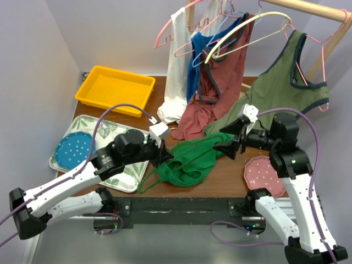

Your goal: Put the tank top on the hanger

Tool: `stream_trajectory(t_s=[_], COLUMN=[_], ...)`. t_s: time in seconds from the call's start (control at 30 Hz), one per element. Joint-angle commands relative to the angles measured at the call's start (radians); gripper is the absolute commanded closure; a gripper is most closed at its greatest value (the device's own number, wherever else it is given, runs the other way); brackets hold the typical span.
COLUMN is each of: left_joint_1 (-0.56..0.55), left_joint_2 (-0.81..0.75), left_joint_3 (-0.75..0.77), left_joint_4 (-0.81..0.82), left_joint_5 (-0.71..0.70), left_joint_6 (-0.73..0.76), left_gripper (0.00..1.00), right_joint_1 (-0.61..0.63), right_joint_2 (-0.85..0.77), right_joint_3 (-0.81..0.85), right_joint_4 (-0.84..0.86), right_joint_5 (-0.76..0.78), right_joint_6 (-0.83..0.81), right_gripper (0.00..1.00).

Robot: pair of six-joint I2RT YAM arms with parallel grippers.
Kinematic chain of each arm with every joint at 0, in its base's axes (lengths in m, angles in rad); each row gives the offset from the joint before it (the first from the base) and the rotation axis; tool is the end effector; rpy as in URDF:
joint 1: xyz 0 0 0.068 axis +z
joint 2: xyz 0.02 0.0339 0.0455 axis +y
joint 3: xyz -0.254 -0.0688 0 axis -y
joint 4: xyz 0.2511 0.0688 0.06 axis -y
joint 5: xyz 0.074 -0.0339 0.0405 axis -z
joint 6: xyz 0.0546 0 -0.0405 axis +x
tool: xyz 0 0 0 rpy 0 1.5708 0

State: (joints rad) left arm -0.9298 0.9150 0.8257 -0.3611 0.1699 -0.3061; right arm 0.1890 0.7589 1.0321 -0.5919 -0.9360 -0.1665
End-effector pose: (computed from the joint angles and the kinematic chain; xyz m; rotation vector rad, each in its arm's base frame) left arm 0.1335 -0.1944 0.2965 0.7673 2.0068 -0.9286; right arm 0.1512 0.0737 0.3805 -0.9308 1.5954 0.8909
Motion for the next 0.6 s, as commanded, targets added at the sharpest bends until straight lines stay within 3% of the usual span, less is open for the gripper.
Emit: stream_trajectory(t_s=[0.0, 0.07, 0.37, 0.57], left_joint_1=[0.003, 0.003, 0.003, 0.003], left_joint_2=[-0.047, -0.054, -0.087, -0.132], left_joint_3=[-0.043, -0.059, -0.102, -0.135], left_joint_4=[0.214, 0.251, 0.300, 0.317], left_joint_5=[-0.066, -0.084, -0.153, -0.193], left_joint_6=[-0.191, -0.223, -0.278, -0.321], left_gripper=[1.00, 1.00, 1.00, 1.00], right_joint_1=[0.001, 0.006, 0.196, 0.303], right_joint_2=[0.014, 0.045, 0.115, 0.175], right_joint_3=[-0.066, -0.060, -0.124, -0.144], right_joint_4=[-0.022, -0.031, -0.259, -0.252], right_joint_5=[-0.007, 0.015, 0.253, 0.356], right_joint_6=[0.042, 0.013, -0.434, -0.528], right_gripper=[0.23, 0.23, 0.25, 0.26])
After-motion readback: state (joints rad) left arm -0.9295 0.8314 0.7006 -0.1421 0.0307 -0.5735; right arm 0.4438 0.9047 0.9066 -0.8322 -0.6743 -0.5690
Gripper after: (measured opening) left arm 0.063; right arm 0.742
